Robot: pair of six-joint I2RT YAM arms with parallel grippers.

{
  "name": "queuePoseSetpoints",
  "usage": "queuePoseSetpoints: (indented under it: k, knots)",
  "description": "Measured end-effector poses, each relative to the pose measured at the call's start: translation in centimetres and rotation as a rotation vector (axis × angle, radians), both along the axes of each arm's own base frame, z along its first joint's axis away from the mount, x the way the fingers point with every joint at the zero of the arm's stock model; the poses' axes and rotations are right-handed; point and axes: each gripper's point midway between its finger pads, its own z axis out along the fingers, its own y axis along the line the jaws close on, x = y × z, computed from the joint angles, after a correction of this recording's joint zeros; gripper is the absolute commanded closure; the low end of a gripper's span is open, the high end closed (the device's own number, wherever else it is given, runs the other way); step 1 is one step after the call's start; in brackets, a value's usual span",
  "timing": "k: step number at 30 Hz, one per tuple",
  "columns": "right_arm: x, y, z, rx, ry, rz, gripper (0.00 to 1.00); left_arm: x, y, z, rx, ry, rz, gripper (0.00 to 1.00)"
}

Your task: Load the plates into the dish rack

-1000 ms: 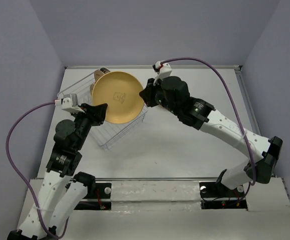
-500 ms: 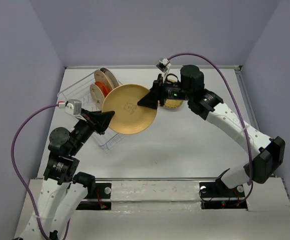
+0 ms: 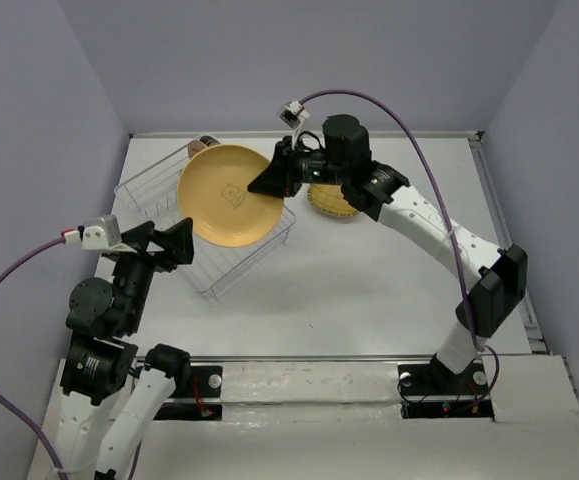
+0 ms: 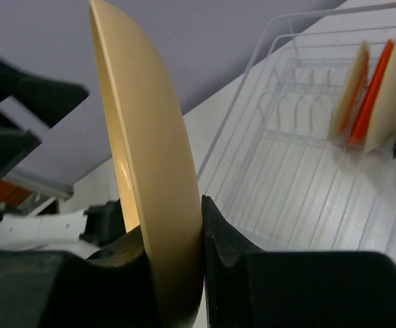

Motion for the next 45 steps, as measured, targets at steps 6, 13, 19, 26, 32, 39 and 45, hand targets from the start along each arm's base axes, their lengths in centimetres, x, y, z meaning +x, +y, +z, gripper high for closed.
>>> queuePoseSetpoints:
  k: [6, 13, 19, 26, 32, 39, 45]
  knots:
    - [6.1, 5.5, -0.1, -0.063, -0.043, -0.3, 0.93, -2.6, 5.5, 0.7, -0.041, -0.075, 0.249, 0.01]
    - [11.4, 10.5, -2.8, -0.14, -0.137, -0.663, 0.93, -2.2, 6.2, -2.1, -0.062, -0.062, 0.298, 0.01]
    - [13.4, 12.0, -7.6, -0.243, -0.255, -0.864, 0.93, -1.4, 5.2, -4.7, -0.05, -0.001, 0.271, 0.01]
    - [14.0, 13.8, -9.9, -0.29, -0.458, -1.003, 0.93, -1.6, 5.5, -4.1, -0.07, -0.025, 0.283, 0.01]
    - [13.8, 14.5, -10.9, -0.297, -0.525, -1.057, 0.93, -1.8, 5.8, -3.8, -0.081, -0.04, 0.295, 0.01]
    - [14.4, 14.5, -12.5, -0.296, -0.526, -1.095, 0.93, -1.8, 6.0, -3.8, -0.083, -0.039, 0.307, 0.01]
    - [14.8, 14.7, -13.6, -0.296, -0.54, -1.105, 0.93, -1.8, 6.1, -3.7, -0.084, -0.041, 0.309, 0.01]
